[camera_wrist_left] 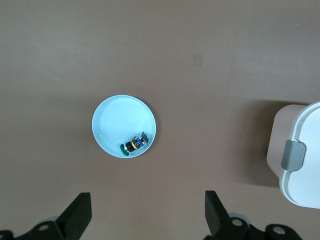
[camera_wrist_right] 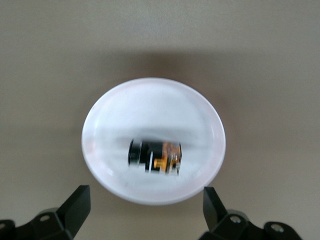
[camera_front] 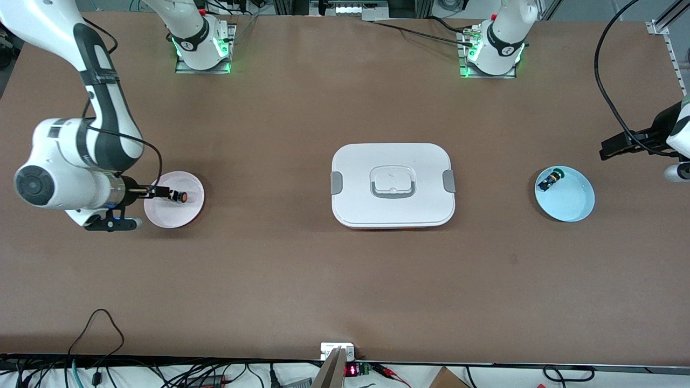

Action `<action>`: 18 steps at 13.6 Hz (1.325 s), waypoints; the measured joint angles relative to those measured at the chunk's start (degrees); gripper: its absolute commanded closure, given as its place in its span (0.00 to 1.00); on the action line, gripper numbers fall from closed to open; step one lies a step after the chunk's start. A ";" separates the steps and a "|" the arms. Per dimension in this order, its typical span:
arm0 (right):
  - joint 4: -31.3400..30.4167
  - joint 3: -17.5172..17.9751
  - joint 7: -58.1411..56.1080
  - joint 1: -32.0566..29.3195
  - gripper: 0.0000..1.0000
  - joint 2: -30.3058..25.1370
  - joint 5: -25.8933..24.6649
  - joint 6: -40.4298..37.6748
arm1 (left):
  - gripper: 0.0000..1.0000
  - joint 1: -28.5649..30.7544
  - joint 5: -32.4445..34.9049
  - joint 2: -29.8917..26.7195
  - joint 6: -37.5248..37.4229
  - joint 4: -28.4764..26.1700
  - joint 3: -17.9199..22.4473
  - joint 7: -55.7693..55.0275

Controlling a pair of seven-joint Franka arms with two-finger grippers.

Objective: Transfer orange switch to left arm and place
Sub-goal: 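Lower the right gripper onto the orange switch and close it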

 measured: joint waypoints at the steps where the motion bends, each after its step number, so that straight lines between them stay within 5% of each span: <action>1: -2.60 0.00 0.00 0.01 0.00 -0.04 0.00 4.15 | 0.00 0.00 0.00 0.00 0.00 0.00 0.00 0.00; 7: -12.53 0.03 0.28 0.16 0.00 -1.39 0.01 21.31 | 0.00 0.00 0.00 0.00 0.00 0.00 0.00 0.00; 18: -17.21 -0.10 1.05 0.16 0.00 -1.39 2.83 25.03 | 0.00 0.00 0.00 0.00 0.00 0.00 0.00 0.00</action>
